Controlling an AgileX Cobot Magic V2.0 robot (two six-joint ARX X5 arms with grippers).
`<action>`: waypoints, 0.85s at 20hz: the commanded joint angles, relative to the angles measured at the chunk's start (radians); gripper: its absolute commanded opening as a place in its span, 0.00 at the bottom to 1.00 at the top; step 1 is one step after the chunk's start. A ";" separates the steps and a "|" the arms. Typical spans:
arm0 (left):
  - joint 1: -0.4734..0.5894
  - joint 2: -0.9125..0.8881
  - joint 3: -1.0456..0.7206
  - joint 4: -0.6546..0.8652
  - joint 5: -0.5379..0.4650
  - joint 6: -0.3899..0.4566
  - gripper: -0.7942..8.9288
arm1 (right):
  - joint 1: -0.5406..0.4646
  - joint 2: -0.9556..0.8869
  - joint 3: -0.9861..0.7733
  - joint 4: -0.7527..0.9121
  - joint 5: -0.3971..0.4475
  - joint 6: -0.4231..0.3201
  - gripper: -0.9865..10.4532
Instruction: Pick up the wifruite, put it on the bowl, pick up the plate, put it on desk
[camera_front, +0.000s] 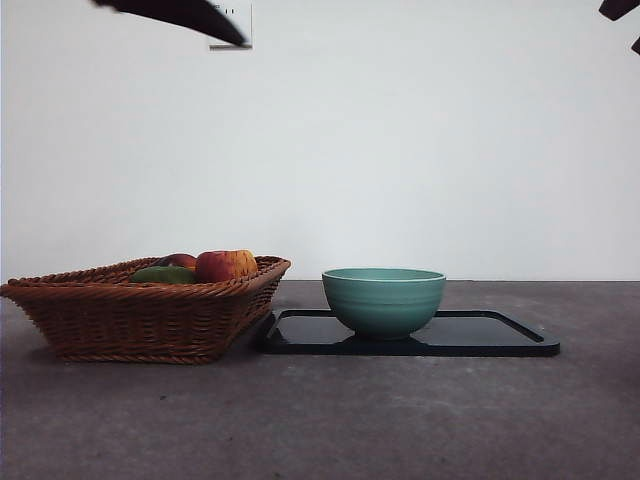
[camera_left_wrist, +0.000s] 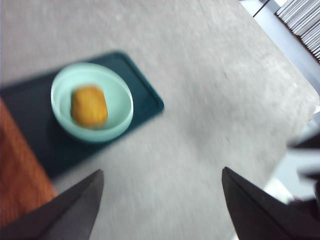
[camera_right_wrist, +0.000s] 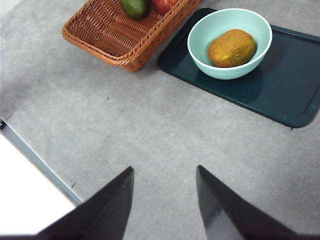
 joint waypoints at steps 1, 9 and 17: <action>-0.013 0.130 0.121 0.005 -0.033 0.044 0.47 | 0.007 0.004 0.007 0.008 -0.003 0.010 0.26; -0.044 0.540 0.420 0.015 -0.134 0.117 0.47 | 0.007 0.004 0.007 0.002 -0.002 0.010 0.26; -0.083 0.775 0.456 0.071 -0.219 0.164 0.47 | 0.007 0.004 0.006 -0.066 0.008 0.006 0.26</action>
